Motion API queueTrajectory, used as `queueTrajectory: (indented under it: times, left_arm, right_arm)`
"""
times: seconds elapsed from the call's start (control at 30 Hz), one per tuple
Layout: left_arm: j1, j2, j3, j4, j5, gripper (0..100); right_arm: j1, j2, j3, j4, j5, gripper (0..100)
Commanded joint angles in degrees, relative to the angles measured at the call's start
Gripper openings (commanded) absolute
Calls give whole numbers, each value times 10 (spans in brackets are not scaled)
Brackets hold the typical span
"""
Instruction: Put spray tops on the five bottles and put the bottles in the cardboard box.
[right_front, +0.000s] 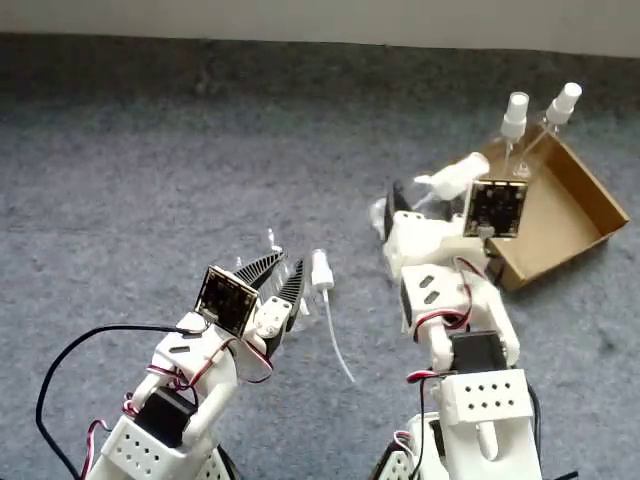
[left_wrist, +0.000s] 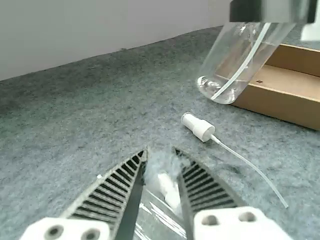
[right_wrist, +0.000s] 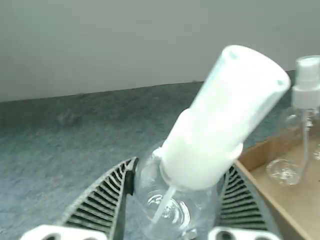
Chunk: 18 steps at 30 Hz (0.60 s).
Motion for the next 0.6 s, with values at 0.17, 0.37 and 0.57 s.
queueTrajectory:
  times: [0.17,0.37,0.57]
  left_arm:
    - [-60,-1,5,2,-4,53]
    - [-65,-1,6,2,-4,53]
    - [-65,-1,9,2,-4,53]
  right_arm:
    - [226,-7,-65,-2,105,143]
    - [295,-6,-66,-124,172,143]
    - [325,80,-73,-145,196,142]
